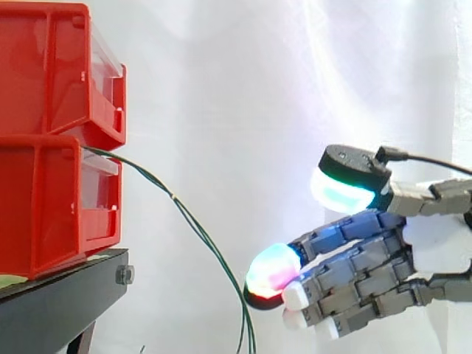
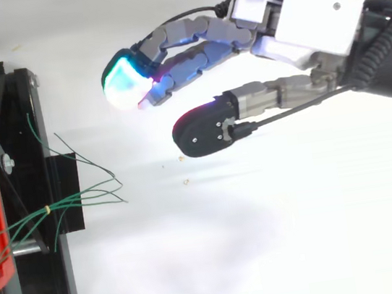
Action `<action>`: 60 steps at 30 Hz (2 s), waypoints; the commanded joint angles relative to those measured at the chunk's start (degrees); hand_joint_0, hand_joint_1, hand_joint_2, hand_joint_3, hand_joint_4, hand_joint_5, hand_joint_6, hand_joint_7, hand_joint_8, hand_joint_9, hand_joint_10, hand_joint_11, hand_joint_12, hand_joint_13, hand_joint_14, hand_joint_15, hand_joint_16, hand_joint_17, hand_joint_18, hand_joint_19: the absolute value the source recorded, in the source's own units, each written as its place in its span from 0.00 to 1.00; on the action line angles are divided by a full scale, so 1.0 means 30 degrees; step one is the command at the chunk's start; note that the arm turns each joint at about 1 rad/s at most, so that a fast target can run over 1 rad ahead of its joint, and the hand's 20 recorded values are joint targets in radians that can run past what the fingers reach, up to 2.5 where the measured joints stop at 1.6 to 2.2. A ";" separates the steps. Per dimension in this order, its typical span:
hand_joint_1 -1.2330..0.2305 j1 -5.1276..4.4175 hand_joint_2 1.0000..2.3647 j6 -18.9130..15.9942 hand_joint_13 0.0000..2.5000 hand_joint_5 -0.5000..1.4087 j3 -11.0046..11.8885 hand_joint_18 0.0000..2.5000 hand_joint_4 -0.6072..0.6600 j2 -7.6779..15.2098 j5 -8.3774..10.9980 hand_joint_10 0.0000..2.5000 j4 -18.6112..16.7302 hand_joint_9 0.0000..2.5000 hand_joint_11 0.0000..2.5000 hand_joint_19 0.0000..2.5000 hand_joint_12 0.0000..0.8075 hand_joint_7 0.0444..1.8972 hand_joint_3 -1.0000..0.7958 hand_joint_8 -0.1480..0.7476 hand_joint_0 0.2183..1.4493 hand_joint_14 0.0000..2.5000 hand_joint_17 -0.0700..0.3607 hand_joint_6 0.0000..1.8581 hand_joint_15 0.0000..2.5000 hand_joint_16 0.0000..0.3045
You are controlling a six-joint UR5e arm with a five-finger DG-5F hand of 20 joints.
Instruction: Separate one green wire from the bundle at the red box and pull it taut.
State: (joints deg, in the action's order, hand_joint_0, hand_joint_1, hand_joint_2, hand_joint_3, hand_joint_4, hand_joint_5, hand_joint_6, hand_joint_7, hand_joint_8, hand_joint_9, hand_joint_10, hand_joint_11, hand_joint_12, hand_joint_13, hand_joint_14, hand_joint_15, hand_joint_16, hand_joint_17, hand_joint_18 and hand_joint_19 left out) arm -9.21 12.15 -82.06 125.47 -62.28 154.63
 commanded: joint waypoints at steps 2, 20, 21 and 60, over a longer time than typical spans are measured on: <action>0.46 -0.0006 0.00 0.0168 0.22 0.18 -0.0009 0.17 0.70 0.0688 0.0076 0.00 -0.1356 0.30 0.08 0.15 0.40 0.36 0.31 0.44 0.26 0.00 0.41 0.27 0.07 0.16; 0.46 -0.0387 0.00 0.2014 0.25 0.18 -0.0009 0.19 0.71 0.1010 0.0867 0.00 -0.2938 0.33 0.09 0.17 0.41 0.36 0.31 0.45 0.27 0.00 0.41 0.27 0.09 0.16; 0.46 -0.0504 0.00 0.2307 0.25 0.18 0.0020 0.19 0.71 0.1186 0.0867 0.00 -0.3114 0.33 0.09 0.17 0.41 0.36 0.31 0.44 0.27 0.00 0.41 0.27 0.10 0.16; 0.47 -0.0827 0.00 0.0490 0.28 0.18 0.4532 0.22 0.72 0.4291 -0.0715 0.00 -0.2440 0.34 0.10 0.21 0.41 0.37 0.31 0.45 0.27 0.00 0.43 0.27 0.12 0.17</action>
State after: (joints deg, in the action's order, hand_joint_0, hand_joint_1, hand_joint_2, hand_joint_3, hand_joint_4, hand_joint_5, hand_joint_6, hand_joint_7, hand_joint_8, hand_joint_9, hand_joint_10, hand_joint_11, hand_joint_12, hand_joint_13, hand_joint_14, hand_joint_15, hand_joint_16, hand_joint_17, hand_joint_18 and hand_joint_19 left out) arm -11.69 13.71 -68.73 138.36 -63.67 146.77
